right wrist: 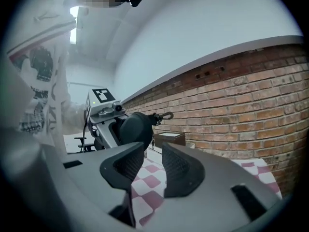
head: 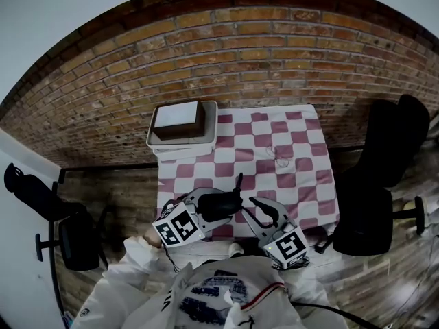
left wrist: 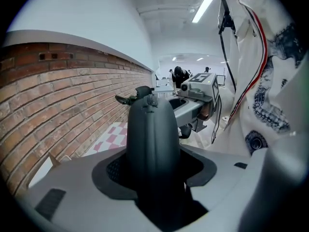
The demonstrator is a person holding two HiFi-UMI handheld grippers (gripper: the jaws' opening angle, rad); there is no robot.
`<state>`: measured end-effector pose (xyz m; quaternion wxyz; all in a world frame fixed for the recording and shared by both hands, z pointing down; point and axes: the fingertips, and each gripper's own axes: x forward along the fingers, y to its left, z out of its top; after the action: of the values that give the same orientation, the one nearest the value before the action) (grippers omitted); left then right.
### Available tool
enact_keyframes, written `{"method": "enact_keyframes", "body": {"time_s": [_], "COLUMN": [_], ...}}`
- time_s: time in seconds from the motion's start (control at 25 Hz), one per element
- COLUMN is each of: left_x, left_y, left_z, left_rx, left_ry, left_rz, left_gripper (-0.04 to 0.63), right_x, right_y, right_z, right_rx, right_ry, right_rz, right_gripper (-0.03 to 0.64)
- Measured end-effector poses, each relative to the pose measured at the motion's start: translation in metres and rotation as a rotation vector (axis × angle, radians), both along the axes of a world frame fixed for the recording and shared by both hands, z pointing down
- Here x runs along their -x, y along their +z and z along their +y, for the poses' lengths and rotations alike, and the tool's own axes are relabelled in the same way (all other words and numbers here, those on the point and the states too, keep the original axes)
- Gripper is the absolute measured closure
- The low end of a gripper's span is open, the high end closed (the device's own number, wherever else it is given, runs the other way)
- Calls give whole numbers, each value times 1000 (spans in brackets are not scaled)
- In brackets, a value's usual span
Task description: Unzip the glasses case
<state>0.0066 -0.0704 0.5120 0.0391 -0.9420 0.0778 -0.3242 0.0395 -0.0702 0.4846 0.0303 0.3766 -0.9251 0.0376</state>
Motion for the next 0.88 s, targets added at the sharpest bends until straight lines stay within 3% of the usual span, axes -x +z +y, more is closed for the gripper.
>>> {"method": "enact_keyframes", "body": {"time_s": [0.36, 0.88], "left_x": [-4, 5], "left_y": [1, 5], "left_z": [1, -1], "left_rx": [29, 47], "left_ry": [8, 10], "left_rz": [6, -5], "left_gripper": [336, 336], "right_x": [1, 13], "right_y": [8, 10], "right_z": [-3, -9], "right_rx": [-13, -20], "right_ry": [-1, -4], "right_rz": [98, 136], "right_gripper": [518, 541]}}
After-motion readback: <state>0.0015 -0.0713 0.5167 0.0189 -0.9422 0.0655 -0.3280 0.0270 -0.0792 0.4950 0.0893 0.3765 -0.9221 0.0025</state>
